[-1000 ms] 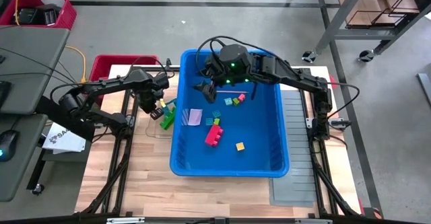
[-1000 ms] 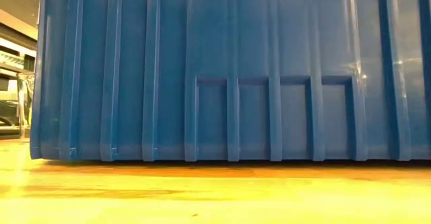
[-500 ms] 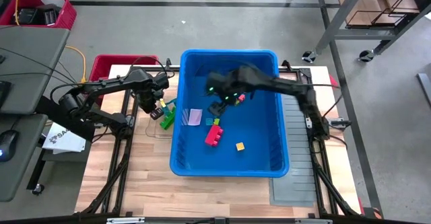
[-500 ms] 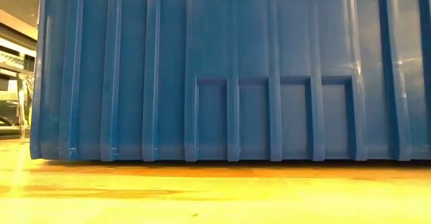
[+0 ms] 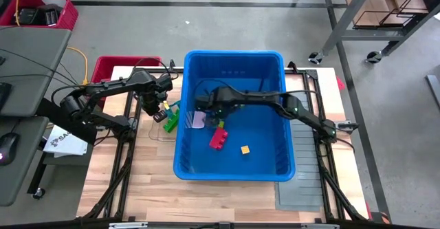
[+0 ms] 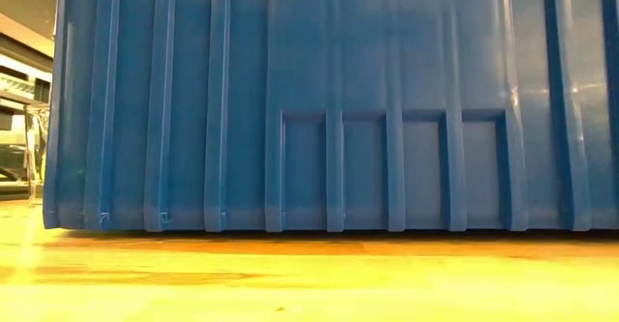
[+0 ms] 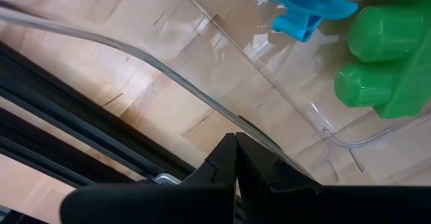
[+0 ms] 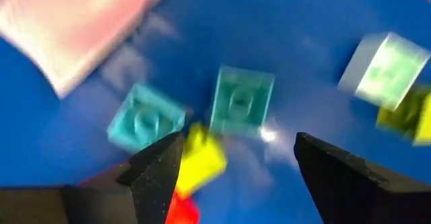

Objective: Sort blocks

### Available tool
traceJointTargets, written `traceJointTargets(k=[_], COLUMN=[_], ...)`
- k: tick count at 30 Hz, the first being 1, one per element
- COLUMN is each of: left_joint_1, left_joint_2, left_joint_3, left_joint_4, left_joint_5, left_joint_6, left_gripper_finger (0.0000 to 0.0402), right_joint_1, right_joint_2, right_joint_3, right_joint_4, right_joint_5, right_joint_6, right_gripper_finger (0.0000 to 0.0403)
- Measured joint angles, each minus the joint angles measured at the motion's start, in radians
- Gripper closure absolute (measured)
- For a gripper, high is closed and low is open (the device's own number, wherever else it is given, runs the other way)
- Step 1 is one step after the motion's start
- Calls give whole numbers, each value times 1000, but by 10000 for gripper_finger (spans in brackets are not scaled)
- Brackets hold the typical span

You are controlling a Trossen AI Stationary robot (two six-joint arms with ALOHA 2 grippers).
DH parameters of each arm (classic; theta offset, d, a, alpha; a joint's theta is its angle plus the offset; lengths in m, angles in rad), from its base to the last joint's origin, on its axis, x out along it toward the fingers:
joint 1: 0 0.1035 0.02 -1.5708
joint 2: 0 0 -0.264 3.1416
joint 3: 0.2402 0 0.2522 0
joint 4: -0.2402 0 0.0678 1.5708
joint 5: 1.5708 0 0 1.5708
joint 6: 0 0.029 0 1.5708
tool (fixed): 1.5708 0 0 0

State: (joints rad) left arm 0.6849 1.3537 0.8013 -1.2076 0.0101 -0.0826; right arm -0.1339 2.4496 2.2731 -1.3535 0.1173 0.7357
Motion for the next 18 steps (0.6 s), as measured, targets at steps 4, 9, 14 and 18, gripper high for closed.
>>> traceJointTargets(k=[4, 9, 14, 18], left_joint_1=[0, 0, -1, 0], left_joint_2=[0, 0, 0, 0], left_joint_3=[0, 0, 0, 0], left_joint_4=[2, 2, 1, 0], left_joint_5=[0, 0, 0, 1], left_joint_6=[8, 8, 8, 8], left_gripper_finger=[401, 401, 401, 401], right_joint_1=[-20, -49, -52, -43], right_joint_2=[1, 9, 49, 70], right_joint_3=[1, 2, 1, 1], right_joint_4=[64, 81, 79, 87], right_joint_5=[80, 32, -40, -96], right_joint_6=[10, 27, 26, 26], right_gripper_finger=[121, 121, 121, 121])
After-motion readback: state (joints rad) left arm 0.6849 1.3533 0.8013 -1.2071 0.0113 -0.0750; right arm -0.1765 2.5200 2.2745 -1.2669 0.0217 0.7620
